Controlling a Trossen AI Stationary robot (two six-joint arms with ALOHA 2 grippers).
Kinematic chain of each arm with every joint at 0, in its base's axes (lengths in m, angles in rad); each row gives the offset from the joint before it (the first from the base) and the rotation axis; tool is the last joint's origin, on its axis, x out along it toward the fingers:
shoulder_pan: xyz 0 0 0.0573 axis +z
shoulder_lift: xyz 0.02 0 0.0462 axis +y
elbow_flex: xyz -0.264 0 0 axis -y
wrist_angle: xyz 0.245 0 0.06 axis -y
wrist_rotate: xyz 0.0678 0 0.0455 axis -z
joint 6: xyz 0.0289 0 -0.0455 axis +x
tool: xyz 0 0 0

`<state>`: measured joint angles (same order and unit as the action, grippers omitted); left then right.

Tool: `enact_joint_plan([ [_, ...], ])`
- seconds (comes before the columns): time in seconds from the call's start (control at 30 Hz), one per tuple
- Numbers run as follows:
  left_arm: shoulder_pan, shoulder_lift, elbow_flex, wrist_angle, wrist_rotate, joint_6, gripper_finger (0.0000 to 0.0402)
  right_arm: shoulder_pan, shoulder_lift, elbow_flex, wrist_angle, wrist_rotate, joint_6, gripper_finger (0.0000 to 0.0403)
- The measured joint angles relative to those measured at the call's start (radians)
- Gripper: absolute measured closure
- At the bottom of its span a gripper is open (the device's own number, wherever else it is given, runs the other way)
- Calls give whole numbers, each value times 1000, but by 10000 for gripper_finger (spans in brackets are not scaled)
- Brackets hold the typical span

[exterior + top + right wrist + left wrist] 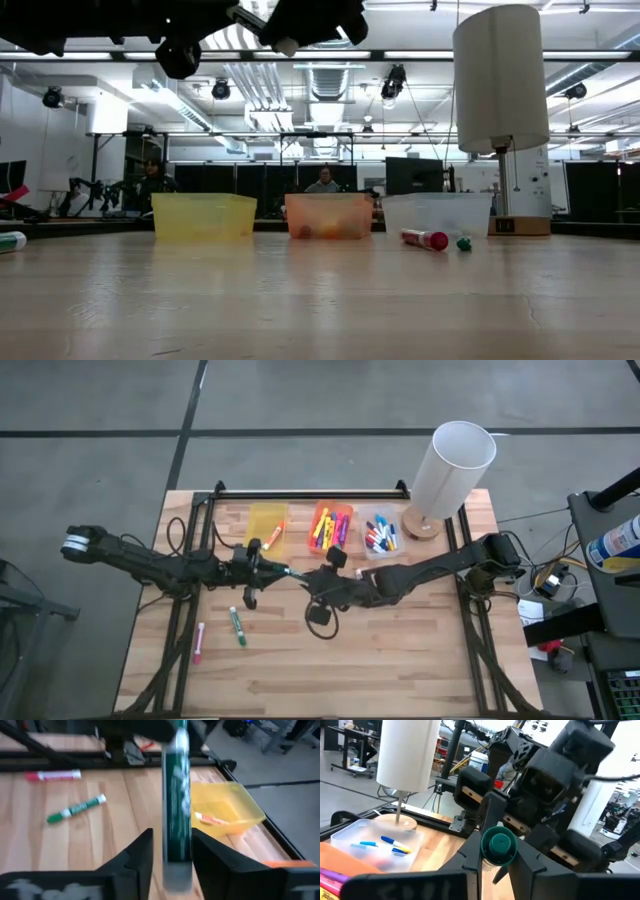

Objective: Pick & Place Markers
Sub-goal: Put the dark green expo dry erase marker into the yellow bin

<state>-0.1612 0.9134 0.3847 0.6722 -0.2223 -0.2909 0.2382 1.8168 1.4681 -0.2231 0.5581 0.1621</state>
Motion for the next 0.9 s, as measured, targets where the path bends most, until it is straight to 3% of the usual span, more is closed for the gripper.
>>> enact_joint_plan([
  [0.27,0,-1,0,-2,-63,2,337,0,0,-3,-163,36,95,192],
  [0.57,5,-2,17,-72,-507,143,335,1,1,-74,-192,49,206,143],
  [0.67,17,-2,46,-165,-698,174,334,1,1,-95,-192,48,236,138],
  [0.73,36,-2,72,-269,-774,168,334,1,1,-105,-189,48,244,137],
  [0.9,130,1,187,-667,-744,-31,334,1,1,-112,-184,48,258,142],
])
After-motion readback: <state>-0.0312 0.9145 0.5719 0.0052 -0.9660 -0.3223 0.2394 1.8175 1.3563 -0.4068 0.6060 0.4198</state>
